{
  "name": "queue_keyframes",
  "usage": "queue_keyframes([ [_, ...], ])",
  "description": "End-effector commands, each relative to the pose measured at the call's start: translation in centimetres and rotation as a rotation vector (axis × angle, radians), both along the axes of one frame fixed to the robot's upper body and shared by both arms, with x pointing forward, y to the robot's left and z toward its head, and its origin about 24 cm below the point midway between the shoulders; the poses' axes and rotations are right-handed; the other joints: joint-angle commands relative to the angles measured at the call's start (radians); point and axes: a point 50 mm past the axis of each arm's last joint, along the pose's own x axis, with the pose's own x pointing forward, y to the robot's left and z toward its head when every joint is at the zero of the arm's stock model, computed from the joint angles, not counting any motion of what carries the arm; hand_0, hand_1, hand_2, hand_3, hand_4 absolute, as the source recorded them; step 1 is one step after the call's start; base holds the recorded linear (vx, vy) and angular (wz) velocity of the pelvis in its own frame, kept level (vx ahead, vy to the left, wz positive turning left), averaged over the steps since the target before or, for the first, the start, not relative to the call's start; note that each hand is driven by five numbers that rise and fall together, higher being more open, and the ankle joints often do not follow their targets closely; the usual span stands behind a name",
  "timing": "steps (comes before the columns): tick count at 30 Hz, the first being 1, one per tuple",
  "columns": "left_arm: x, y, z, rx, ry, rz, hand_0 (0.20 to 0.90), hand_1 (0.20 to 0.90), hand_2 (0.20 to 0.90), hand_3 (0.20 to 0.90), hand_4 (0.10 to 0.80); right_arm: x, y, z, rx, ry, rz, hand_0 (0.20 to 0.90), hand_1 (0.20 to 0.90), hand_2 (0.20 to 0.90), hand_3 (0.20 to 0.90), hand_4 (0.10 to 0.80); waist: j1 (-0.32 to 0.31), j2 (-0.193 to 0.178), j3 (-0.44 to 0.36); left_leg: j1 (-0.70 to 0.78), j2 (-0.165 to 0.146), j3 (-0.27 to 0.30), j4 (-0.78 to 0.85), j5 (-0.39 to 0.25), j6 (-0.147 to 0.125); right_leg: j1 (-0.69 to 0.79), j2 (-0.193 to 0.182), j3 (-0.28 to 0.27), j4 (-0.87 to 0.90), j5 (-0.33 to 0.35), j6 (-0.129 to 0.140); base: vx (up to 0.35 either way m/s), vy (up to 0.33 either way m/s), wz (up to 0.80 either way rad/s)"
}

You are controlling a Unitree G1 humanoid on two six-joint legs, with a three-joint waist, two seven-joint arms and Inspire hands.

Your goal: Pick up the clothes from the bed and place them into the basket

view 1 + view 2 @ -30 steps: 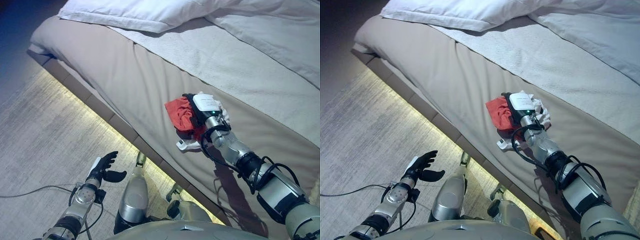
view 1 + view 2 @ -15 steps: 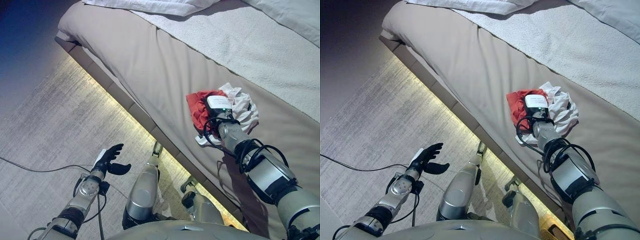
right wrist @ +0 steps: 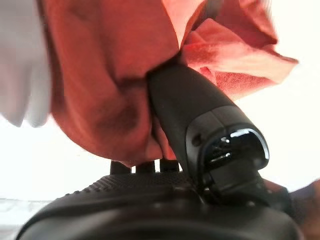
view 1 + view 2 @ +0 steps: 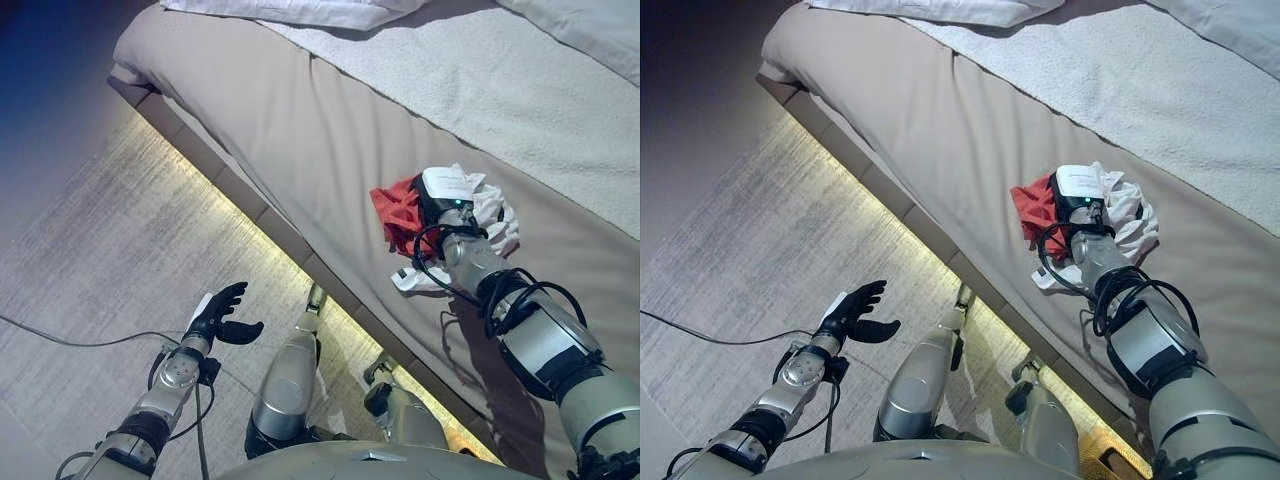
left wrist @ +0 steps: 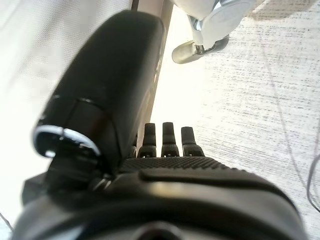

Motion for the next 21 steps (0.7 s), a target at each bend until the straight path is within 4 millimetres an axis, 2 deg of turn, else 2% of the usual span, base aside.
queue_keyframes([
  [1,-1.5,0.5,0.1,0.014,-0.017,0.004,0.900,0.900,0.900,0.900,0.800,0.7,-1.1,7.7,0.177,-0.383,0.020,0.300,0.300,0.300,0.200,0.100,-0.030,-0.027,-0.070,0.029,0.028,0.049,0.013,-0.089,-0.019,0.021,-0.017,0.022,0.098,-0.062,0.006,0.042,0.064,-0.11],
  [3,-2.4,0.5,-0.5,0.006,0.005,0.036,0.900,0.900,0.900,0.900,0.800,-0.5,-1.1,7.7,0.321,-0.445,0.049,0.300,0.300,0.300,0.200,0.100,-0.061,-0.035,-0.094,0.057,0.030,0.065,0.002,-0.094,-0.019,0.039,-0.016,0.038,0.085,-0.060,0.007,0.044,0.072,-0.14],
  [8,-4.8,-0.3,-2.1,-0.009,0.069,0.084,0.900,0.900,0.900,0.900,0.800,-4.2,0.3,6.0,0.587,-0.525,0.146,0.300,0.300,0.300,0.200,0.100,-0.129,-0.042,-0.155,0.118,0.034,0.098,-0.024,-0.098,-0.013,0.080,-0.010,0.071,0.051,-0.049,0.009,0.057,0.064,-0.18],
  [12,-7.5,-1.3,-3.8,-0.025,0.138,0.113,0.900,0.900,0.900,0.900,0.800,-8.1,-0.1,4.5,0.866,-0.524,0.212,0.300,0.300,0.300,0.200,0.100,-0.191,-0.047,-0.216,0.178,0.042,0.132,-0.044,-0.102,-0.012,0.120,0.002,0.107,0.019,-0.043,0.009,0.064,0.039,-0.20],
  [14,-8.3,-2.0,-4.3,-0.039,0.153,0.120,0.900,0.900,0.900,0.900,0.800,-9.6,-0.3,4.3,1.118,-0.515,0.270,0.300,0.300,0.300,0.200,0.100,-0.220,-0.052,-0.240,0.207,0.046,0.148,-0.051,-0.110,-0.013,0.133,0.008,0.122,-0.005,-0.034,0.009,-0.003,0.001,-0.16],
  [15,-8.4,-2.1,-4.4,-0.041,0.155,0.118,0.900,0.900,0.900,0.900,0.800,-9.8,-0.3,4.4,1.185,-0.506,0.292,0.300,0.300,0.300,0.200,0.100,-0.226,-0.053,-0.243,0.213,0.047,0.151,-0.052,-0.112,-0.013,0.137,0.009,0.124,-0.010,-0.033,0.009,-0.019,-0.007,-0.20],
  [16,-8.7,-2.4,-4.7,-0.050,0.166,0.125,0.900,0.900,0.900,0.900,0.800,-10.6,-0.2,4.2,1.389,-0.475,0.369,0.300,0.300,0.300,0.200,0.100,-0.251,-0.056,-0.258,0.234,0.053,0.167,-0.059,-0.114,-0.015,0.147,0.013,0.135,-0.030,-0.022,0.010,-0.016,-0.005,-0.23],
  [17,-8.8,-2.5,-4.8,-0.055,0.169,0.127,0.900,0.900,0.900,0.900,0.800,-10.8,-0.2,4.0,1.491,-0.440,0.411,0.300,0.300,0.300,0.200,0.100,-0.261,-0.057,-0.264,0.243,0.056,0.173,-0.061,-0.114,-0.016,0.154,0.016,0.141,-0.039,-0.019,0.010,-0.027,-0.006,-0.26],
  [18,-8.8,-2.7,-4.9,-0.062,0.169,0.129,0.900,0.900,0.900,0.900,0.800,-11.0,-0.3,3.8,1.691,-0.420,0.465,0.300,0.300,0.300,0.200,0.100,-0.272,-0.057,-0.271,0.250,0.061,0.180,-0.065,-0.114,-0.018,0.160,0.020,0.146,-0.044,-0.018,0.009,-0.032,-0.005,-0.20],
  [21,-8.8,-2.9,-5.1,-0.068,0.176,0.128,0.900,0.900,0.900,0.900,0.800,-11.4,-0.1,3.0,1.932,-0.399,0.556,0.300,0.300,0.300,0.200,0.100,-0.287,-0.060,-0.285,0.262,0.068,0.189,-0.067,-0.114,-0.021,0.172,0.025,0.152,-0.049,-0.022,0.006,-0.035,-0.017,-0.20],
])
